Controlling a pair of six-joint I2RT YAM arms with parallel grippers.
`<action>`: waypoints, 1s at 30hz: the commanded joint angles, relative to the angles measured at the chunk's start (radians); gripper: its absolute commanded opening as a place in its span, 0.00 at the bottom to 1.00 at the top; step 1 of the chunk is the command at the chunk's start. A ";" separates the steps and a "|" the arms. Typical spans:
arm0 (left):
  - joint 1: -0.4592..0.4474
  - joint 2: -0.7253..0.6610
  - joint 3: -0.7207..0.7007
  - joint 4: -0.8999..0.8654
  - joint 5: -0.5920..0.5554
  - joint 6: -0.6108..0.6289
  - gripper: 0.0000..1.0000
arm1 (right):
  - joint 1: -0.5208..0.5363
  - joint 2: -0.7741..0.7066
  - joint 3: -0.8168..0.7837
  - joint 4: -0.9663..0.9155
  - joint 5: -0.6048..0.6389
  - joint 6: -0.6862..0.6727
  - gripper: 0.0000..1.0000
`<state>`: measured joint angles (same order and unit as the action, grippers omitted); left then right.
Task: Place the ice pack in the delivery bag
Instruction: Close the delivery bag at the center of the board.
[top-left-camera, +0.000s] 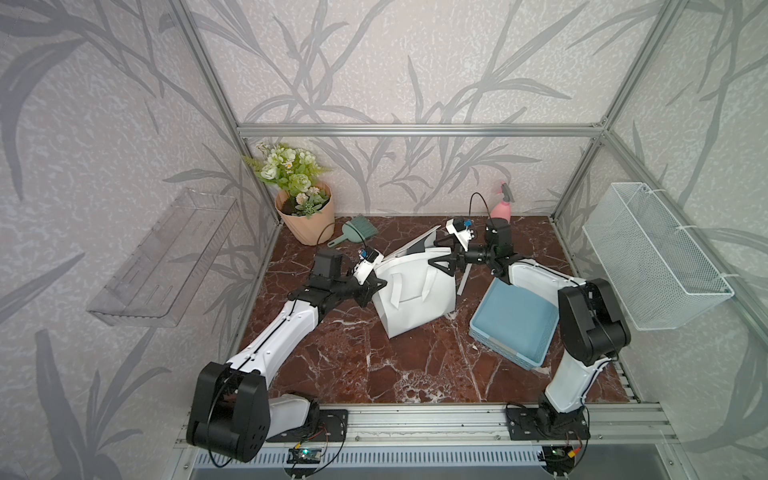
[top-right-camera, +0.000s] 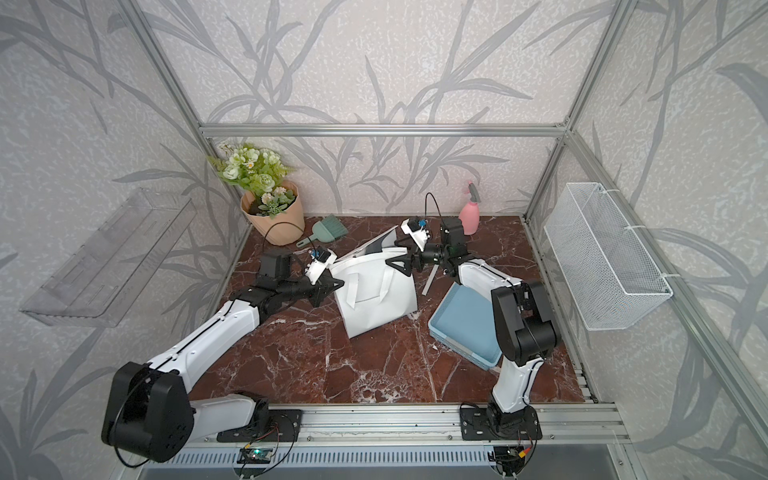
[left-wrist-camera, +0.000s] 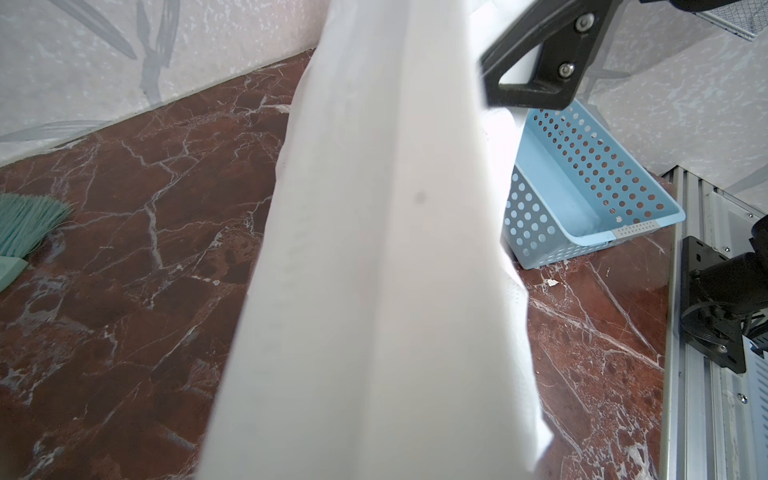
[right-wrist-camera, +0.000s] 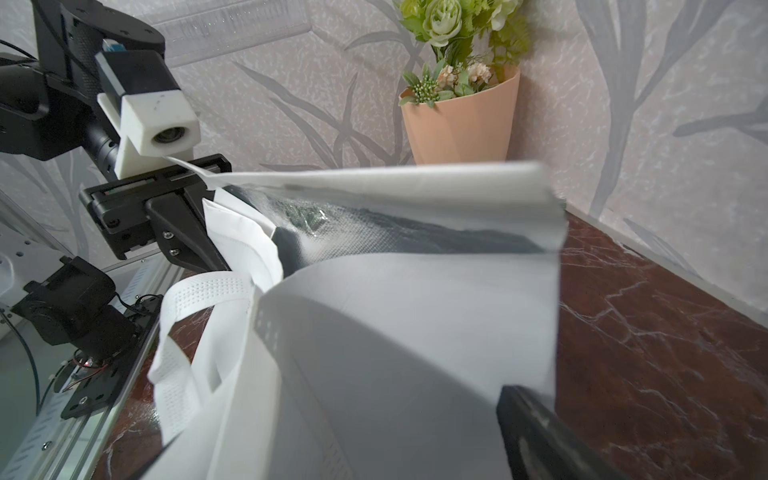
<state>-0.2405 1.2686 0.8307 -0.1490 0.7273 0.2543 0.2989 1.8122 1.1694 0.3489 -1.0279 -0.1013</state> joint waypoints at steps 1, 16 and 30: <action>0.004 0.005 0.021 -0.027 0.007 0.019 0.00 | 0.008 -0.010 -0.015 0.078 0.041 0.008 0.96; 0.004 0.003 0.021 -0.033 0.003 0.022 0.00 | -0.021 0.006 0.064 0.081 0.042 0.010 0.97; 0.004 0.015 0.029 -0.036 0.001 0.023 0.00 | -0.002 0.045 0.074 0.031 -0.067 0.034 0.95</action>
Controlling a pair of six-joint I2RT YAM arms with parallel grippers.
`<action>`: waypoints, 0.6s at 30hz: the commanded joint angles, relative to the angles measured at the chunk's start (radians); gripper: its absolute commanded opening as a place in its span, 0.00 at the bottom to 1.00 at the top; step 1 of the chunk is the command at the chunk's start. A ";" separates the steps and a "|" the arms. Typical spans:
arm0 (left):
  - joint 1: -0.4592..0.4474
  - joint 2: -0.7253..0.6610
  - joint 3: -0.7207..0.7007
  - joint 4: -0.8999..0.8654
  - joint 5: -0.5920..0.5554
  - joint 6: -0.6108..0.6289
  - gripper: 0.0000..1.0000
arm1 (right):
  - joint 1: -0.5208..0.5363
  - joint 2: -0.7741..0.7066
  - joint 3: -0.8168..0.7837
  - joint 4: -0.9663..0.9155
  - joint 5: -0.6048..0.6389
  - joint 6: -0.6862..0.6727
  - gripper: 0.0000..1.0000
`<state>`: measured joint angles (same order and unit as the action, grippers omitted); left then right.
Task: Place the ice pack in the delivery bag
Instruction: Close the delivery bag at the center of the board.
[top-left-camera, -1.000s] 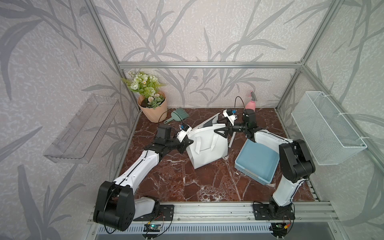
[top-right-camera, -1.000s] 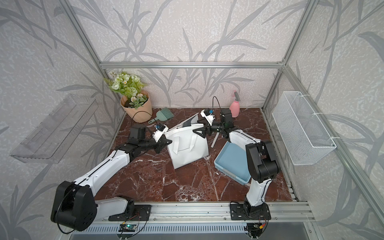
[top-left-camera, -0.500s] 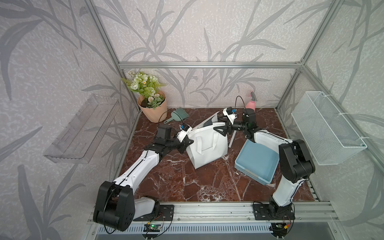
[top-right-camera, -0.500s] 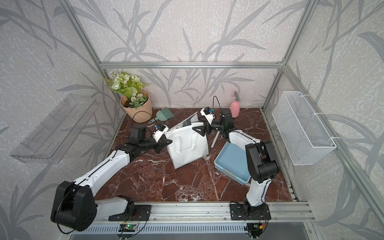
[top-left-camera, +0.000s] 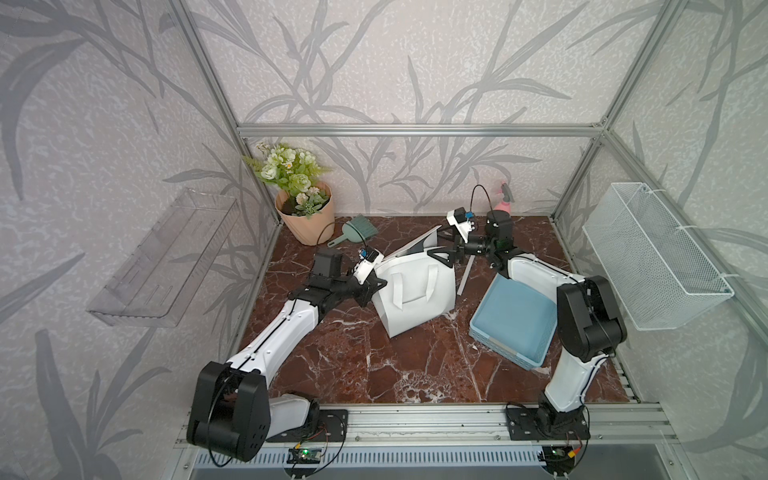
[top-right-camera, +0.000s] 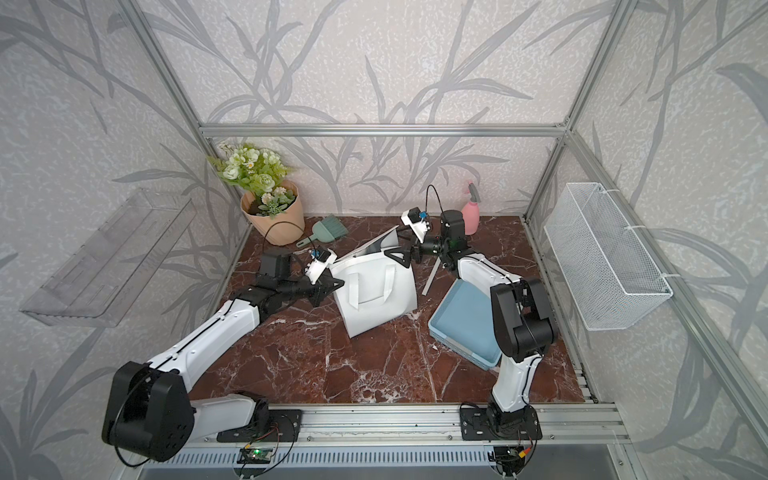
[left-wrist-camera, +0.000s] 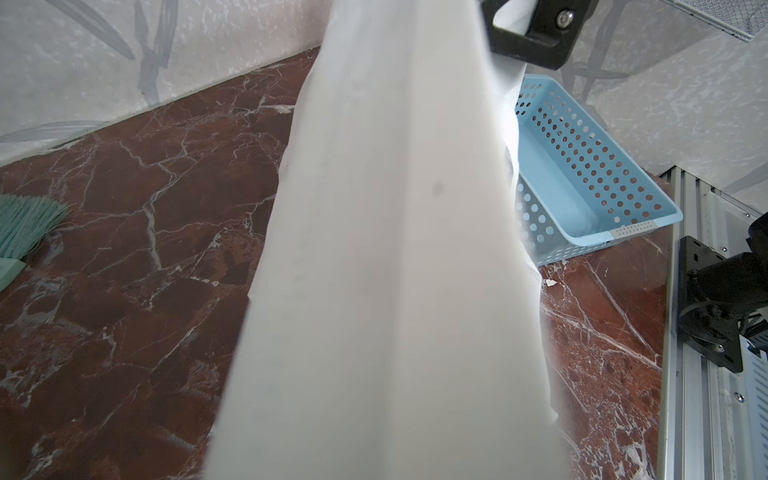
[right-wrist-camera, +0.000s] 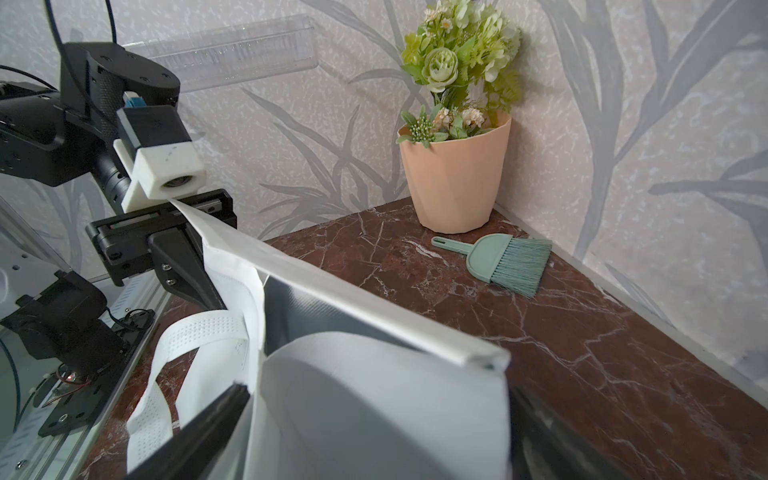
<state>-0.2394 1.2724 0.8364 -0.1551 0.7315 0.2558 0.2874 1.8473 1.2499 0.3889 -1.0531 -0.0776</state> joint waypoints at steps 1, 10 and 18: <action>0.003 0.013 0.024 -0.031 -0.006 0.022 0.00 | 0.010 0.005 -0.012 -0.009 -0.046 0.019 0.94; 0.003 0.033 0.039 -0.031 -0.004 0.018 0.00 | 0.010 -0.083 -0.169 0.064 -0.031 0.068 0.87; 0.004 0.038 0.040 -0.028 0.018 0.017 0.05 | 0.008 -0.099 -0.225 0.063 0.001 0.042 0.84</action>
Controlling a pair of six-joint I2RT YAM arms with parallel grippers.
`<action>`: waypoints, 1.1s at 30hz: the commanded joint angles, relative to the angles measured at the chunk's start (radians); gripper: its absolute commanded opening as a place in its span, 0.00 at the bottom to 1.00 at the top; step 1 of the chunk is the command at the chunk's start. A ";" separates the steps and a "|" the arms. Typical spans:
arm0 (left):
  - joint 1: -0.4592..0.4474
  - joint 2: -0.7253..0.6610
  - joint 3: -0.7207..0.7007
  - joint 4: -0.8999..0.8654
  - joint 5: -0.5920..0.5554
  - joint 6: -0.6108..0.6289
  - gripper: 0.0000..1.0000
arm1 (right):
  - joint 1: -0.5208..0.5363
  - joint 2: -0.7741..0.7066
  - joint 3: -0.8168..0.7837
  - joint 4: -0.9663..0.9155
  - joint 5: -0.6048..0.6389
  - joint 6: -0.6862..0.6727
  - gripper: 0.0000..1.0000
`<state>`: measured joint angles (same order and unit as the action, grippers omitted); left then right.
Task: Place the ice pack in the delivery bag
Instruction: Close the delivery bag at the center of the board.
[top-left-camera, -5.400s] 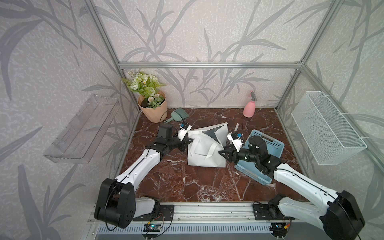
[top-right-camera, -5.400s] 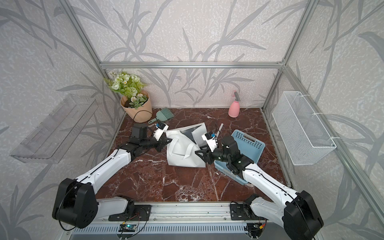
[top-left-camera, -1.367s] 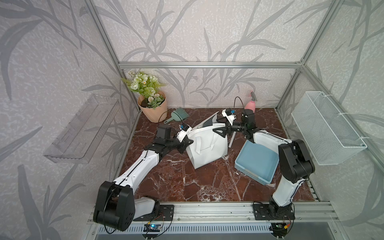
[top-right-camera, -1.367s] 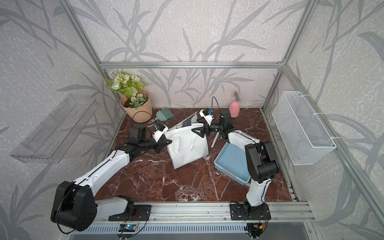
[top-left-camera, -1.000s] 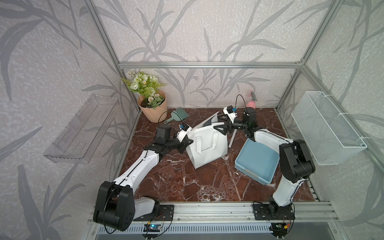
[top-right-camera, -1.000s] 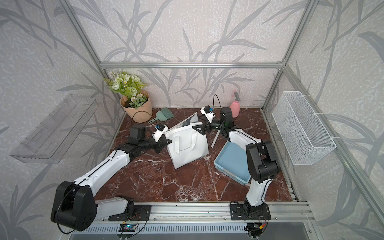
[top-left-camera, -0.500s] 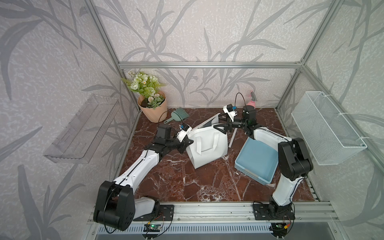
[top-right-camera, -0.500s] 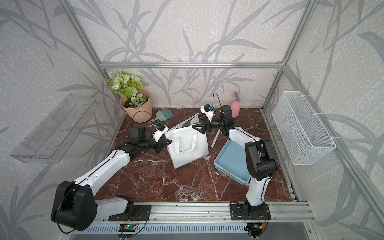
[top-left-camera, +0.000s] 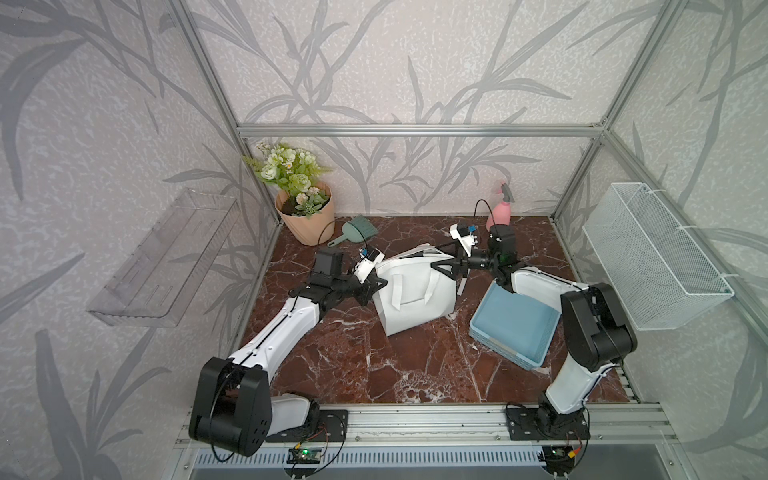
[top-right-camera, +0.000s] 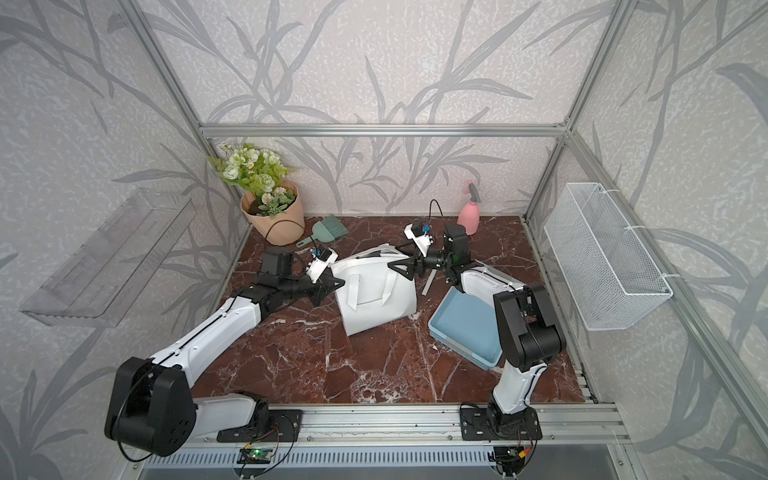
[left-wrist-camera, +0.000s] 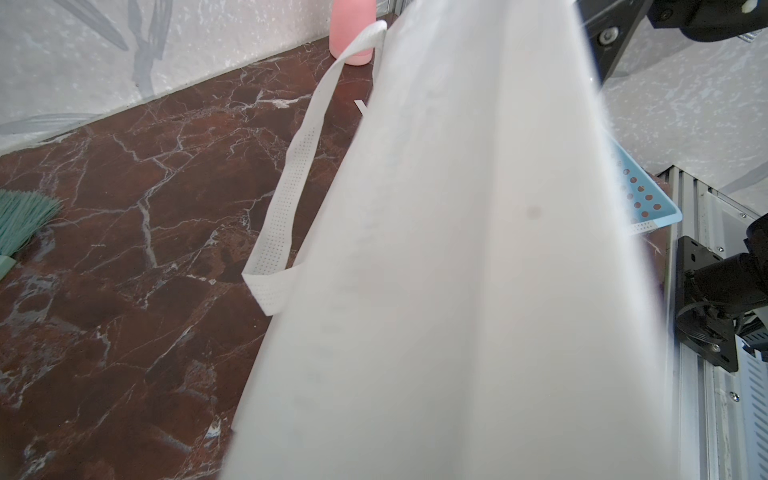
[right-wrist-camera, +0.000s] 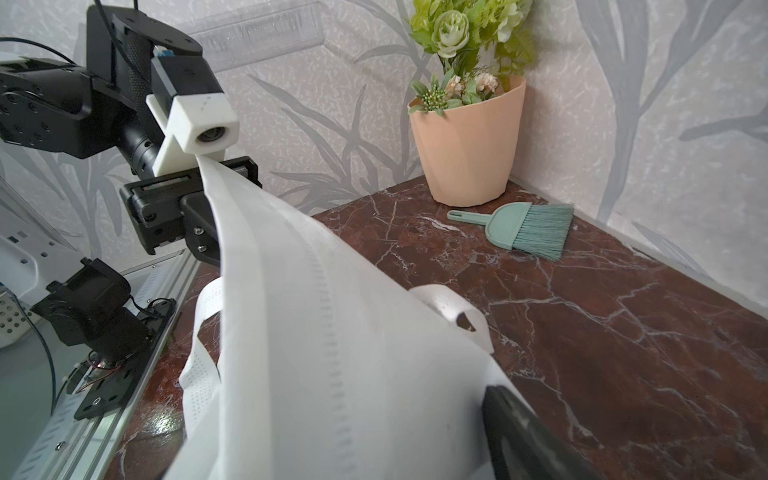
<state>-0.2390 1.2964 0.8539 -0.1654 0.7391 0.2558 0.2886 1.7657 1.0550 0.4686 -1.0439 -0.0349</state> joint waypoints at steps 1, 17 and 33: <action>0.003 0.014 0.019 -0.011 0.012 0.013 0.06 | 0.003 -0.007 -0.031 0.003 -0.003 0.011 0.84; 0.003 -0.018 -0.002 -0.012 0.015 0.014 0.00 | -0.031 0.083 0.082 0.099 -0.011 0.096 0.95; 0.002 -0.019 -0.006 -0.020 0.026 0.020 0.00 | -0.034 0.177 0.108 0.283 -0.068 0.244 0.95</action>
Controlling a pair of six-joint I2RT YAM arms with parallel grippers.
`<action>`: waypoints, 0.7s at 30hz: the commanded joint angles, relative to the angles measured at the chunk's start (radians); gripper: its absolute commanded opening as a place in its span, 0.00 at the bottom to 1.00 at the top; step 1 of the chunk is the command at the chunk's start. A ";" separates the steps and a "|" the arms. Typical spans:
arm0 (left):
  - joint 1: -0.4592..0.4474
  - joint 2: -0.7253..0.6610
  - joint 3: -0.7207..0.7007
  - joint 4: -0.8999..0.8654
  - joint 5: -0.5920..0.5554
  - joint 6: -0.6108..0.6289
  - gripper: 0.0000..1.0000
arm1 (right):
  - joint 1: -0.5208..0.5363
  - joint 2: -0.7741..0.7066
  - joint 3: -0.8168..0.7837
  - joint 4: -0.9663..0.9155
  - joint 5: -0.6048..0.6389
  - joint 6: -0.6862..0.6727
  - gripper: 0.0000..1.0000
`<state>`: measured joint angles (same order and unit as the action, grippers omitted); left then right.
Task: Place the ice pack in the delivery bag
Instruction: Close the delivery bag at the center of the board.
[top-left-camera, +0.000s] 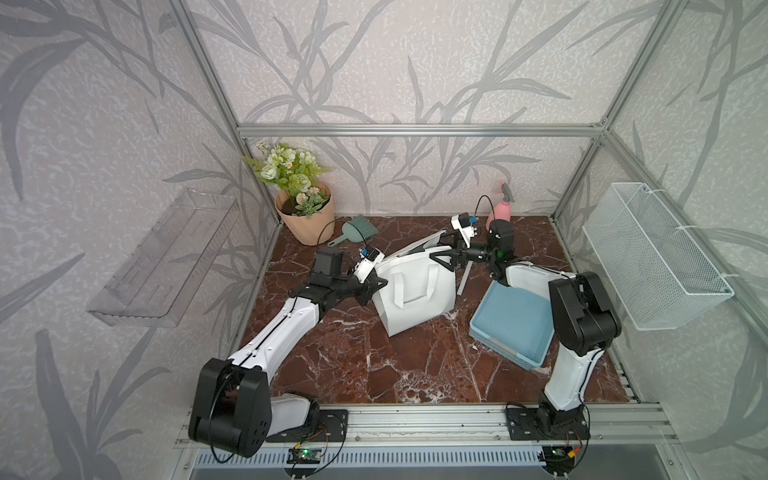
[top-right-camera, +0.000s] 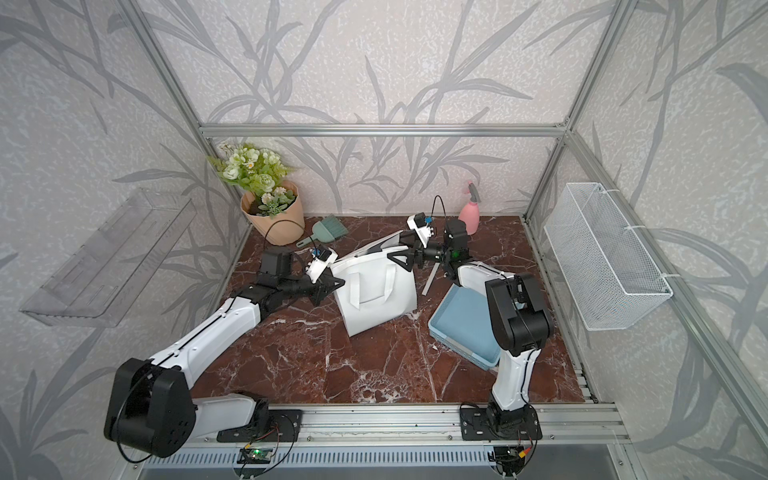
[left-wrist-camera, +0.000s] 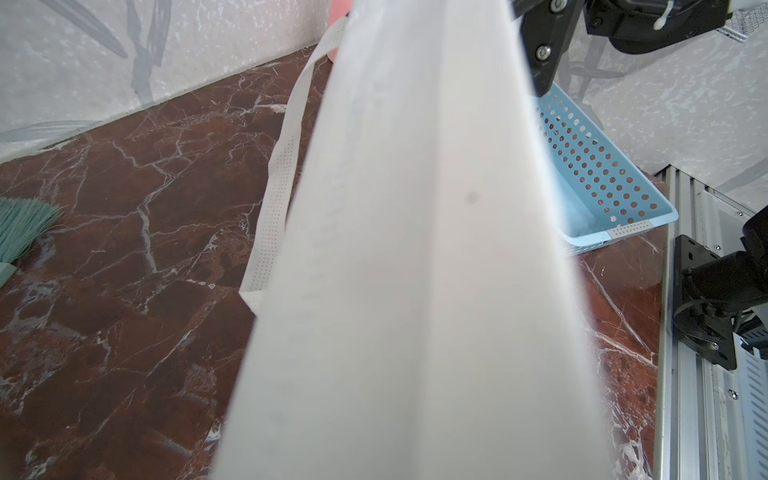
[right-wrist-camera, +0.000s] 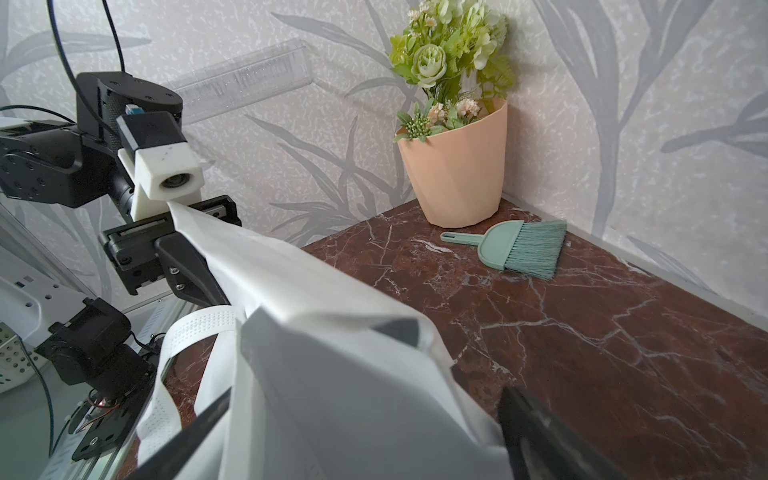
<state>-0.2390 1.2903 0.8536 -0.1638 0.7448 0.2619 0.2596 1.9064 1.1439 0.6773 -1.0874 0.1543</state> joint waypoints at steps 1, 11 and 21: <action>0.002 -0.013 -0.004 -0.022 0.021 0.014 0.00 | -0.004 0.039 0.018 0.097 -0.035 0.068 0.94; 0.001 0.007 0.010 -0.015 0.007 0.002 0.19 | 0.013 -0.024 -0.053 0.168 -0.032 0.134 0.73; 0.003 0.027 0.018 -0.005 0.017 -0.002 0.30 | 0.032 -0.117 -0.130 0.012 0.018 0.030 0.59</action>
<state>-0.2390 1.3106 0.8539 -0.1673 0.7547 0.2584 0.2787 1.8389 1.0336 0.7891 -1.0733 0.2413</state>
